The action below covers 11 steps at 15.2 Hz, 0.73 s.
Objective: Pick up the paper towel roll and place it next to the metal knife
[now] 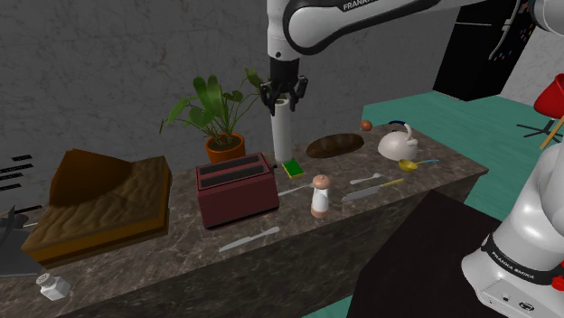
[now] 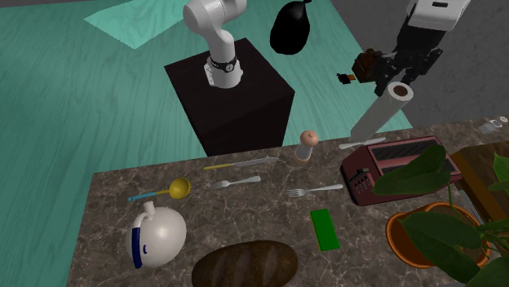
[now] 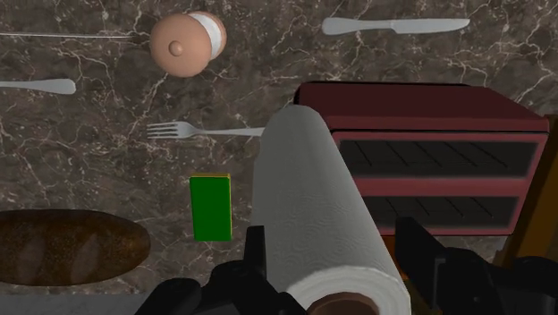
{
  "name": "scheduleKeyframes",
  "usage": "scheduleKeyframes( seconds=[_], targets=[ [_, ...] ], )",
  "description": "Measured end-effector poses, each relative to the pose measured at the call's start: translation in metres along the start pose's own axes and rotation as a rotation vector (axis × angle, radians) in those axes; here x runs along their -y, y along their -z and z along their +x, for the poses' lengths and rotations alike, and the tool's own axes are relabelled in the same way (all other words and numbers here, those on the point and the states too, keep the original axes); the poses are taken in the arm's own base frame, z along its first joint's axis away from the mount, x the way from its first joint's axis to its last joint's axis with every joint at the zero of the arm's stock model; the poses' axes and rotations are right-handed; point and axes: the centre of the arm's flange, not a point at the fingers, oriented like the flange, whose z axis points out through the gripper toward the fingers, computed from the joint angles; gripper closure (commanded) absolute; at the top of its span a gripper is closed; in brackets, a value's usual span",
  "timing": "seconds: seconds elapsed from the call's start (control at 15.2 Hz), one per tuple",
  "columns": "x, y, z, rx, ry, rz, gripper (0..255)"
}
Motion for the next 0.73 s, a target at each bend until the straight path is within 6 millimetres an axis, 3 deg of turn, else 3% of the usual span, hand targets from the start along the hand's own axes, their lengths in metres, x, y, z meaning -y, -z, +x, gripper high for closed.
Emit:
scheduleKeyframes(
  seconds=[0.73],
  targets=[
    [0.000, -0.056, -0.011, 0.000, 0.000, 0.000, 255]
  ],
)
